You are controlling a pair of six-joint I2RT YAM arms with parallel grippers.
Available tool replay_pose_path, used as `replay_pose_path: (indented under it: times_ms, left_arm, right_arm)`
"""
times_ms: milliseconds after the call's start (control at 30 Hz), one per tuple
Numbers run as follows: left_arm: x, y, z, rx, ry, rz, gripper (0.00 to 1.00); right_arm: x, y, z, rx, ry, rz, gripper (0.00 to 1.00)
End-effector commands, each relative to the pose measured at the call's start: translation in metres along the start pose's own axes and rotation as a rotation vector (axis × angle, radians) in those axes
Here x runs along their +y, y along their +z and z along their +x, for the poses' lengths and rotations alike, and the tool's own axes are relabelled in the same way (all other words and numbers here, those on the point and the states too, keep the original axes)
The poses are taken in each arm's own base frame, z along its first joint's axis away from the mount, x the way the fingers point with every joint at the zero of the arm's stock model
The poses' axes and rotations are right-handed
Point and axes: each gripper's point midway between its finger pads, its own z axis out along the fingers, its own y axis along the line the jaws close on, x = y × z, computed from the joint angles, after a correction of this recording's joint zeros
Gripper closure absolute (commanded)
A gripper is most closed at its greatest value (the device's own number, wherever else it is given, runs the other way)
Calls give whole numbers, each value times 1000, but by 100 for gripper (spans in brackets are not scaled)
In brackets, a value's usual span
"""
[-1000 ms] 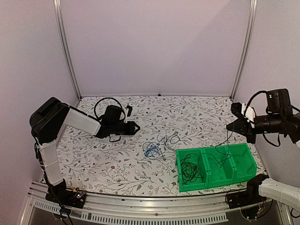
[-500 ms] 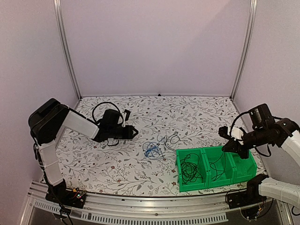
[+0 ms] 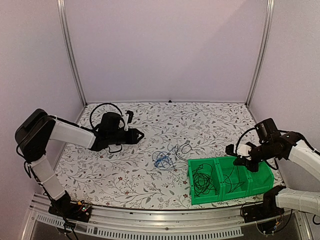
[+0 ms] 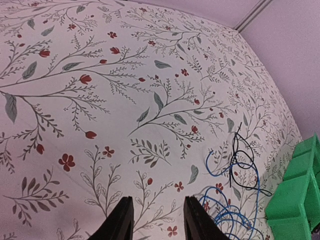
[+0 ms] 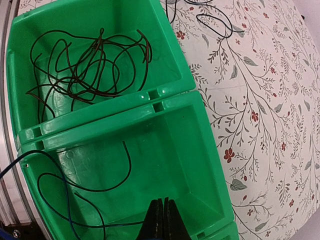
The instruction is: Untangle the cables
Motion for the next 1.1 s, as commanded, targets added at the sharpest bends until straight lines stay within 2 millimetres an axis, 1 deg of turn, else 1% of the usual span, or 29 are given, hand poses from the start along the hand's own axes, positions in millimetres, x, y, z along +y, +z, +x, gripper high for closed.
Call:
replay_pose_path:
  times_ms: [0,100,233,300,500,600,700,733,767,867,933,967,1000,1067]
  left_arm:
    - [6,-10,-3,-16,21,-22,66]
    - [6,-8,-3,2,47,-32,66]
    - [8,-5,-3,11,66,-41,66]
    - [8,-3,-4,6,67,-38,66]
    - [7,10,-1,29,86,-22,66]
    - [5,13,-2,35,90,-13,66]
    - [4,14,-4,37,98,-4,66]
    - [2,14,-4,38,103,0,65]
    - [1,15,-5,39,106,7,65]
    - [-3,16,-7,48,119,20,65]
    - [-5,16,-8,51,121,27,65]
    - [-7,15,-8,55,121,36,65]
    - [-9,15,-8,57,123,45,65]
    - [-14,15,-7,70,130,70,64]
  right_arm:
    - [-13,15,12,55,-81,41,100]
    - [-17,23,18,94,-99,29,100]
    - [-19,25,13,93,-102,3,100]
    - [-18,28,14,117,-115,-3,100]
    - [-16,45,34,213,-146,-9,100]
    - [-18,49,33,222,-134,-21,100]
    - [-21,46,27,223,-107,-29,99]
    - [-21,43,25,221,-100,-34,97]
    - [-21,38,22,217,-100,-34,92]
    - [-25,22,10,206,-116,-17,58]
    - [-29,8,4,198,-134,13,45]
    - [-31,2,2,198,-152,30,40]
    - [-34,-4,1,203,-166,49,37]
    - [-37,-11,4,229,-189,71,35]
